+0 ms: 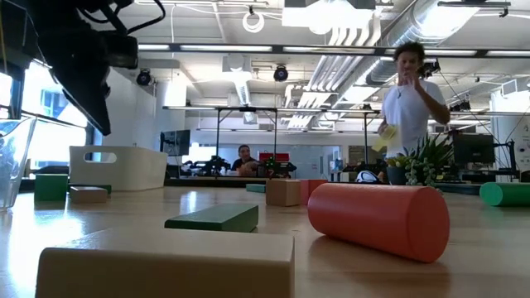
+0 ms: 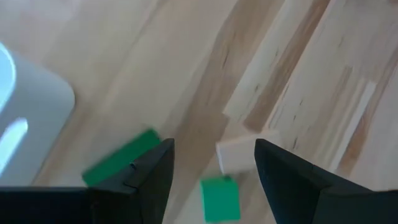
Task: Sort & place blocks by color
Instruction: Put the green block into the top white bin
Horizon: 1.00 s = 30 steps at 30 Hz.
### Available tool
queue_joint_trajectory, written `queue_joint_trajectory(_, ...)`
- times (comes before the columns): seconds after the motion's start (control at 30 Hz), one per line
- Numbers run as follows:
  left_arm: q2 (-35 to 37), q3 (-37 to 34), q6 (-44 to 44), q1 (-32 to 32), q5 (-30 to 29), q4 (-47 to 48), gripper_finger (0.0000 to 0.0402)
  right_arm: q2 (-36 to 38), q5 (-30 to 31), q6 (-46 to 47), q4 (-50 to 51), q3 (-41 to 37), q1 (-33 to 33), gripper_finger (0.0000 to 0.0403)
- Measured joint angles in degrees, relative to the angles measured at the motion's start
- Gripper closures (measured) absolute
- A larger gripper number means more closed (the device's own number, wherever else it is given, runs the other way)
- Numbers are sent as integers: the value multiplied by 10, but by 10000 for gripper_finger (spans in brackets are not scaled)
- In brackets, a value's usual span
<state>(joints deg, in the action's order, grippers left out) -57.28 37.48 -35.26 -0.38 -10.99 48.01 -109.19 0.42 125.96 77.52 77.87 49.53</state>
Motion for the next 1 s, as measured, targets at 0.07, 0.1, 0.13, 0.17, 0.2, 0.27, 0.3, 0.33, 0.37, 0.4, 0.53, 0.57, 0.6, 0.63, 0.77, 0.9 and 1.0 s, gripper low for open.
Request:
queue_joint_trajectory(0.07,-10,3,-18,0,15,23,191,5,8,-5,5,0,0,190)
queue_joint_trajectory(0.1,-14,3,-30,0,24,29,191,8,11,-5,10,0,0,190)
queue_joint_trajectory(0.13,-18,3,-42,0,32,33,191,9,14,-5,15,0,0,190)
queue_joint_trajectory(0.17,-24,3,-53,0,38,36,191,10,18,-5,19,0,0,190)
queue_joint_trajectory(0.2,-28,3,-62,0,43,39,191,11,24,-5,22,0,0,190)
queue_joint_trajectory(0.27,-39,4,-66,0,46,39,191,14,33,-5,31,0,0,190)
queue_joint_trajectory(0.3,-46,4,-66,0,46,39,191,16,38,-5,31,0,0,190)
queue_joint_trajectory(0.33,-52,4,-68,0,47,40,191,18,40,-5,31,0,0,190)
queue_joint_trajectory(0.37,-58,4,-73,0,49,40,191,20,42,-5,31,0,0,190)
queue_joint_trajectory(0.4,-64,4,-78,0,55,41,191,22,44,-5,31,0,0,190)
queue_joint_trajectory(0.53,-89,4,-86,0,67,50,191,33,64,-5,32,0,0,190)
queue_joint_trajectory(0.57,-95,4,-86,0,70,51,191,36,70,-5,32,0,0,190)
queue_joint_trajectory(0.6,-99,4,-86,0,72,51,191,39,75,-5,32,0,0,190)
queue_joint_trajectory(0.63,-104,4,-86,0,74,51,191,43,81,-5,33,0,0,190)
queue_joint_trajectory(0.77,-122,4,-82,-6,74,51,191,56,102,-5,39,0,0,190)
queue_joint_trajectory(0.9,-137,4,-81,-16,78,50,191,67,110,-5,42,0,0,190)
queue_joint_trajectory(1.0,-150,4,-81,-22,87,49,191,72,110,-11,45,0,0,190)
